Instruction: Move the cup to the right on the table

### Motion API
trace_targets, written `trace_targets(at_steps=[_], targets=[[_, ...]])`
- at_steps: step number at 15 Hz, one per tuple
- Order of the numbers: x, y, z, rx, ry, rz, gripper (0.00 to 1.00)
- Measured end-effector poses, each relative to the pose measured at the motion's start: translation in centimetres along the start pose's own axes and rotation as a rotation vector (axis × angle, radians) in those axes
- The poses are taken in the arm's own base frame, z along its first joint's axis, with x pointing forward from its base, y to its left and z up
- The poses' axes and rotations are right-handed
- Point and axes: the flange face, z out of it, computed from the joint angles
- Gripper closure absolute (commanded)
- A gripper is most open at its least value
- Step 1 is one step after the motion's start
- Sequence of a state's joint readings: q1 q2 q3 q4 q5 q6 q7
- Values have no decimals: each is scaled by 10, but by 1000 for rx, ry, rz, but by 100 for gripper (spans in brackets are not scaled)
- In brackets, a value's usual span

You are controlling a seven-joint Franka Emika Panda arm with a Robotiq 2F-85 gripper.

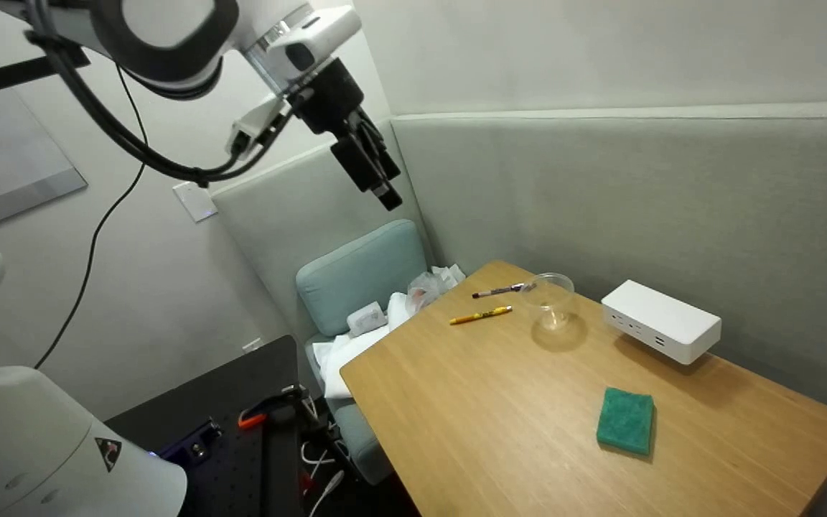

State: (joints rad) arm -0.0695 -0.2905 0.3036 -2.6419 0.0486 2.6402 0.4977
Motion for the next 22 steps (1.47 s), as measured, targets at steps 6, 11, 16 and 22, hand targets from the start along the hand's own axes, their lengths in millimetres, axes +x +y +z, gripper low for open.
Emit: trace_targets(at_steps=[6,11,16,22], targets=[[63,22,73,28,-2,122,0],[62,18,71,31,2,112,0],[70,45,110,-8,-76,193,0],[90,54,213,4,-206,260,0]])
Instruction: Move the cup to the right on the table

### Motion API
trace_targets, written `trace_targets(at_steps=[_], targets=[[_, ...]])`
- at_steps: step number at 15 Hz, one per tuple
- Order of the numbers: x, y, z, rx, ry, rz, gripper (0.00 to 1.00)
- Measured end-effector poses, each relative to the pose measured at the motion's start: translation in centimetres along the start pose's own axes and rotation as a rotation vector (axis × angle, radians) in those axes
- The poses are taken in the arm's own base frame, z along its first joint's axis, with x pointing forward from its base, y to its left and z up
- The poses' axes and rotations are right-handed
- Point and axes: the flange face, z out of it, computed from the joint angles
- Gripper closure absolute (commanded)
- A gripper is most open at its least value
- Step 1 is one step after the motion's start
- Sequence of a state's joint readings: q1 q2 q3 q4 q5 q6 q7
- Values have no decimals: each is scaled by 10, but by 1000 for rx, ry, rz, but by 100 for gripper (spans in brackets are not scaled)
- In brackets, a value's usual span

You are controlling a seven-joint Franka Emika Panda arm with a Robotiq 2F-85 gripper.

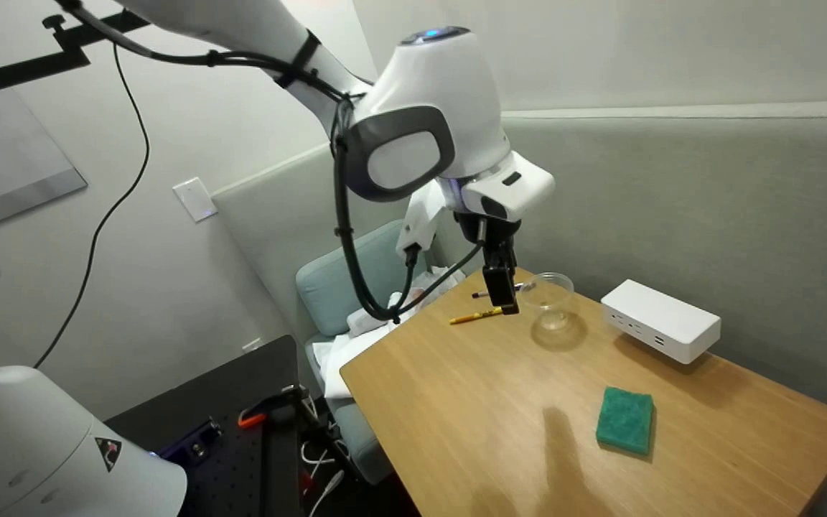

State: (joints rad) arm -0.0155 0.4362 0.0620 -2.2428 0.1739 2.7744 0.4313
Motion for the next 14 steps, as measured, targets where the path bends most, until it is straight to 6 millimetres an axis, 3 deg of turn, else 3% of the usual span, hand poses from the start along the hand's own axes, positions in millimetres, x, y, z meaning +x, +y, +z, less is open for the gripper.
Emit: trace_targets(at_steps=[6,10,11,12,14], targets=[[28,-25,76,-24,-42,-2,0],[38,-47,107,-38,-55,-11,0],[40,-52,113,-41,-57,-12,25],[42,-57,118,-45,-58,-13,26],[44,-66,127,-48,-60,-16,41]])
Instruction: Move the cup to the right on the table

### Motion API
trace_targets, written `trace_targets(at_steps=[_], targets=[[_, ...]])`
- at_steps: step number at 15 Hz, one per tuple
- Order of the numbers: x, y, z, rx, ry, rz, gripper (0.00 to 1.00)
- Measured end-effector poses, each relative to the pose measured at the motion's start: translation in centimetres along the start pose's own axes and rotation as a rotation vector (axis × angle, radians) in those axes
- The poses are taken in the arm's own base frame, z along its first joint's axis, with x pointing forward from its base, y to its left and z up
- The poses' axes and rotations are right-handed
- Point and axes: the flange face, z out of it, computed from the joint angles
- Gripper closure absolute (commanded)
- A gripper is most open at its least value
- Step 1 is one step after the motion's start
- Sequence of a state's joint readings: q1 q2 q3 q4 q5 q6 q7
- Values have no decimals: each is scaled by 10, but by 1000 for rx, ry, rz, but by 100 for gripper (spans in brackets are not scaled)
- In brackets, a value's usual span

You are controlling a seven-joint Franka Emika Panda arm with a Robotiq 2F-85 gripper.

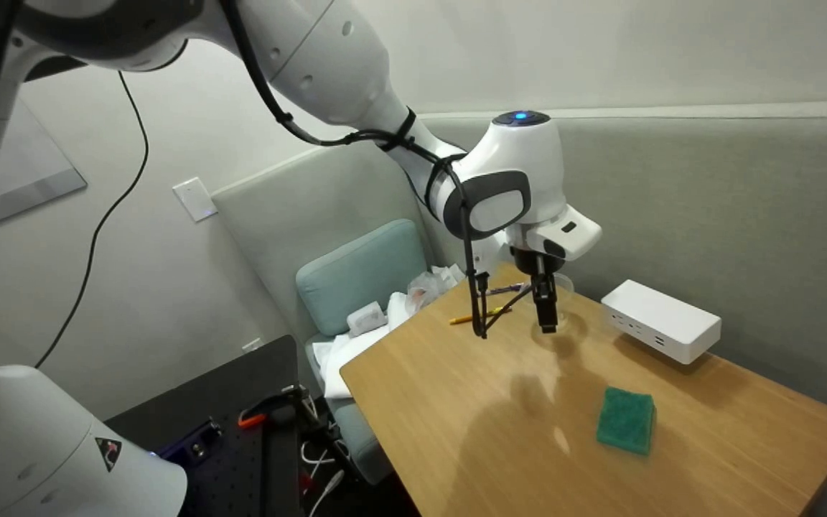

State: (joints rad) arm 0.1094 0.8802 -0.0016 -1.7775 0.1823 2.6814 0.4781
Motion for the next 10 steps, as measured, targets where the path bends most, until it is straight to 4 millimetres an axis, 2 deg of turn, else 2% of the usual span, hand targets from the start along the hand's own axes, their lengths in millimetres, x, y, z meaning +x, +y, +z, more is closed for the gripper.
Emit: trace_targets(at_steps=[7,8,10], targets=[[6,-18,18,-15,-14,-23,95],[7,-19,19,-16,-16,-23,99],[9,-20,21,-20,-22,-23,100]])
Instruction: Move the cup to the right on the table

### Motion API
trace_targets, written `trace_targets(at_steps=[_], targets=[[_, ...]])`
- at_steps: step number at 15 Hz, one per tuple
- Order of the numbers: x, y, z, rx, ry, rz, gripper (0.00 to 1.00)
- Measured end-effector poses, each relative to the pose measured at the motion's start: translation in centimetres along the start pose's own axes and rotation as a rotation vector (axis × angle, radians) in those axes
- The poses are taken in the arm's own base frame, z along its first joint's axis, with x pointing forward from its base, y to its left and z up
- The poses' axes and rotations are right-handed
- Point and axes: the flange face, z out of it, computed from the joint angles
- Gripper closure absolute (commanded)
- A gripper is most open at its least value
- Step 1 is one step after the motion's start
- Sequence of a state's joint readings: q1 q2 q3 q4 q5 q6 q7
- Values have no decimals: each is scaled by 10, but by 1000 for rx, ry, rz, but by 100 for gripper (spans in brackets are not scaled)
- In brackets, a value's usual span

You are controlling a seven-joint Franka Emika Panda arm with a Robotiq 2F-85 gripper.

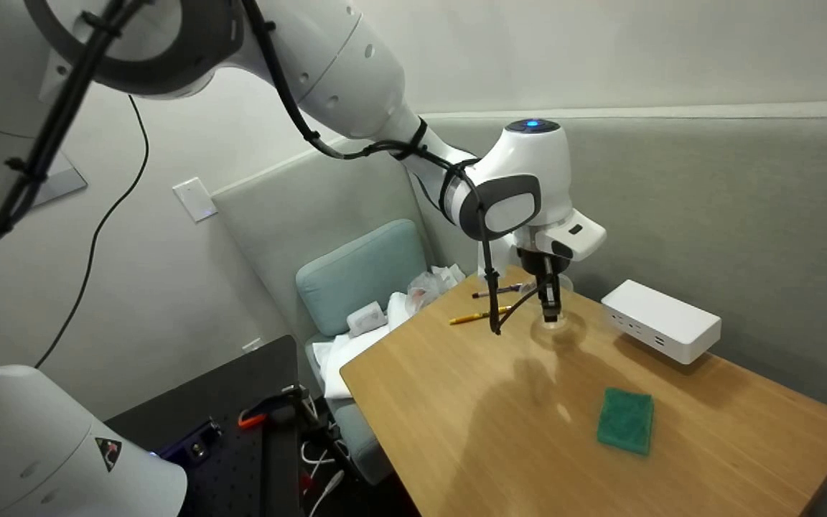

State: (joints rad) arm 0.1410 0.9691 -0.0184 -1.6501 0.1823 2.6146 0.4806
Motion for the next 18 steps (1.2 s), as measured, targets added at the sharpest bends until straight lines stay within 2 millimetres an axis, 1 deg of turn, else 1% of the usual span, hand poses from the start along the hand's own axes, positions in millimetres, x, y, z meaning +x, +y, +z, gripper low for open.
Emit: trace_targets(at_steps=[6,8,10,12,14,16,18], targets=[[1,-2,-3,-4,-12,4,99],[-2,0,-6,-7,-17,16,99],[-10,7,-14,-11,-26,30,99],[-19,20,-27,-12,-27,55,99],[-28,40,-43,-14,-15,101,99],[-37,68,-56,-16,5,167,99],[-47,103,-64,-20,28,254,99]])
